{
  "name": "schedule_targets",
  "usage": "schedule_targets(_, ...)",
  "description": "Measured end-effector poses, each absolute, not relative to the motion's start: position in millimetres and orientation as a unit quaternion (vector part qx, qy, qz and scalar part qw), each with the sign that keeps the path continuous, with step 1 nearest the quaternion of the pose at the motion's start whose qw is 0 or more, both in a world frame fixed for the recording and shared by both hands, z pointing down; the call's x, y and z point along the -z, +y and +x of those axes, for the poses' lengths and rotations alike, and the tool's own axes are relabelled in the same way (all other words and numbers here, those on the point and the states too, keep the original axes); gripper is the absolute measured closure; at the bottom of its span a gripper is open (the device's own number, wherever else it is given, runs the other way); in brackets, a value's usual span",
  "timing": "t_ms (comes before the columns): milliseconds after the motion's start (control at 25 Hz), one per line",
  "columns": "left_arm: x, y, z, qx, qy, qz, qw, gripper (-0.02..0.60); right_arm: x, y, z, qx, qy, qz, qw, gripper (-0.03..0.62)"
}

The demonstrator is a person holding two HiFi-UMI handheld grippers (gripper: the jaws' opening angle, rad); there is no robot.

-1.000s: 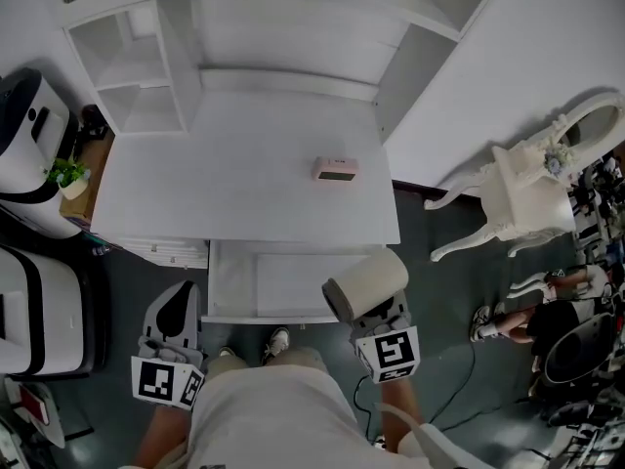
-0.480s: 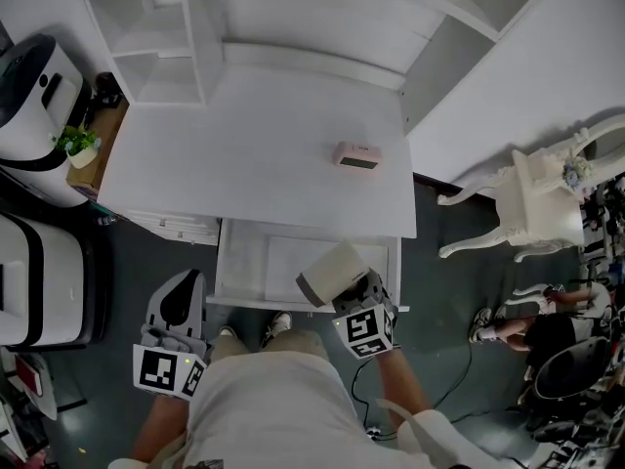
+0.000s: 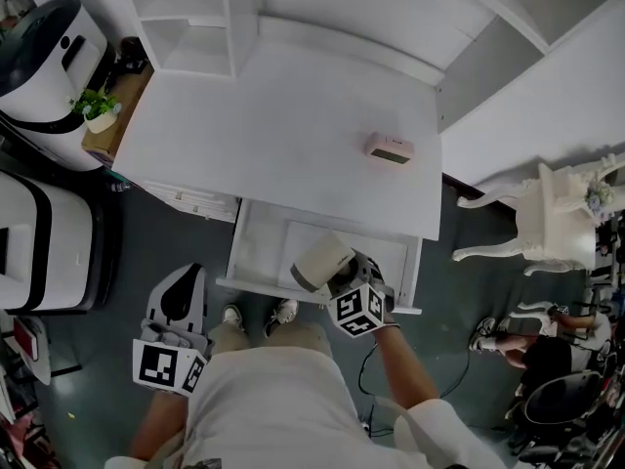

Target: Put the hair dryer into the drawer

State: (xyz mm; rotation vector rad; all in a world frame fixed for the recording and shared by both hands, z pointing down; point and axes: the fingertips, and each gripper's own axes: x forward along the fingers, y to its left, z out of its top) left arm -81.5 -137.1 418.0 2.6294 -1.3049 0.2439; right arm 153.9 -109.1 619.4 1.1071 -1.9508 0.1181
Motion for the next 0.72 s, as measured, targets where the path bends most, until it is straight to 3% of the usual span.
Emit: schedule_targets(720, -444.5, -131.5, -88.1, -0.116, -0.463, 0.87, 0.121, 0.566, -741.0, -124.5, 149.1, -0.09, -0.772, 0.347, 0.525, 0.424)
